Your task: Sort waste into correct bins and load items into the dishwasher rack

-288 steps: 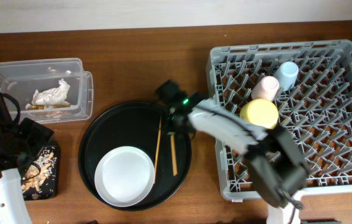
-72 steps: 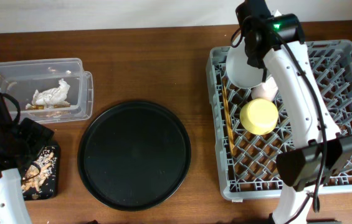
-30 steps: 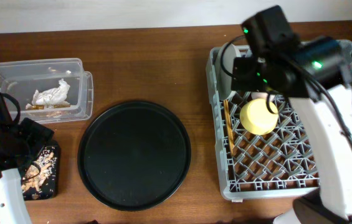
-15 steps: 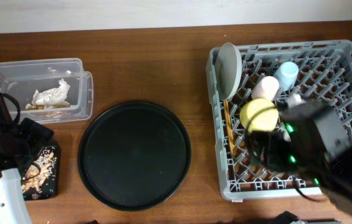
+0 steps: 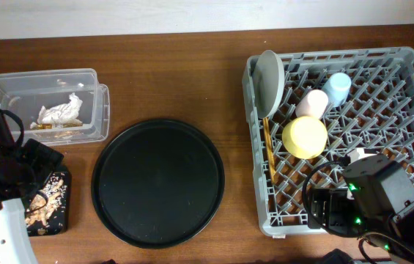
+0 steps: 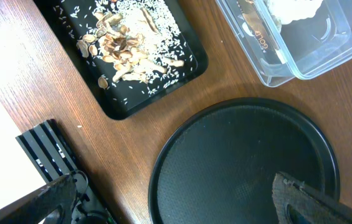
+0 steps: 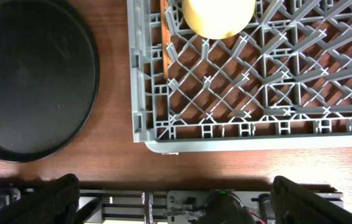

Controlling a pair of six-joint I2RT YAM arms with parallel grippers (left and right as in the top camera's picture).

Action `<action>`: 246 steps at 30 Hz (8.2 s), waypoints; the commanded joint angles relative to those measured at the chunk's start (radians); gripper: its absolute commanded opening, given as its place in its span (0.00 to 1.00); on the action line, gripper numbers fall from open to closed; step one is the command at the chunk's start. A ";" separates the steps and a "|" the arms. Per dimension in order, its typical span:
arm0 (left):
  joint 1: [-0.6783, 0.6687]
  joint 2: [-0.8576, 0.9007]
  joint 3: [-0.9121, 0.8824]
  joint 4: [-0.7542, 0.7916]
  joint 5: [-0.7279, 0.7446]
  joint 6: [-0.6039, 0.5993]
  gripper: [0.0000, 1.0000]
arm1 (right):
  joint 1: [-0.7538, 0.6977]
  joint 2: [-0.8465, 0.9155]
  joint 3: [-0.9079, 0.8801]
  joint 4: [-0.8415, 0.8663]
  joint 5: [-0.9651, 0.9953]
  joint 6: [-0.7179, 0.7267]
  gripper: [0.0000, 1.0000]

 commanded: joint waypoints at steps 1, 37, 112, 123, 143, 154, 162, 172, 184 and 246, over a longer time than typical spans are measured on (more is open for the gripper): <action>0.006 0.000 0.003 -0.001 -0.004 0.005 0.99 | 0.014 0.000 -0.019 0.020 -0.005 0.011 0.99; 0.006 0.000 0.003 -0.001 -0.004 0.005 0.99 | -0.463 -0.938 -1.379 1.543 -0.208 -0.288 0.98; 0.006 0.000 0.003 -0.001 -0.004 0.005 0.99 | -0.476 -0.938 -1.500 1.610 -0.128 -0.606 0.98; 0.006 0.000 0.003 -0.001 -0.004 0.005 0.99 | -0.476 -0.938 -1.500 1.610 -0.128 -0.606 0.98; -0.148 -0.333 -0.571 0.511 0.051 0.042 0.99 | -0.476 -0.938 -1.500 1.610 -0.128 -0.606 0.98; -0.274 -0.619 -1.171 1.164 0.067 0.062 0.99 | -0.476 -0.938 -1.500 1.610 -0.128 -0.606 0.98; -0.274 -0.832 -1.390 1.263 0.068 0.062 0.99 | -0.476 -0.938 -1.500 1.610 -0.128 -0.606 0.99; -0.277 -1.094 -1.495 1.385 0.089 0.167 0.99 | -0.476 -0.938 -1.500 1.610 -0.128 -0.606 0.98; -0.281 -1.144 -1.542 1.525 0.121 0.314 0.99 | -0.476 -0.938 -1.500 1.610 -0.128 -0.606 0.98; -0.364 -1.219 -1.541 1.478 0.150 0.740 0.99 | -0.476 -0.938 -1.500 1.610 -0.128 -0.606 0.98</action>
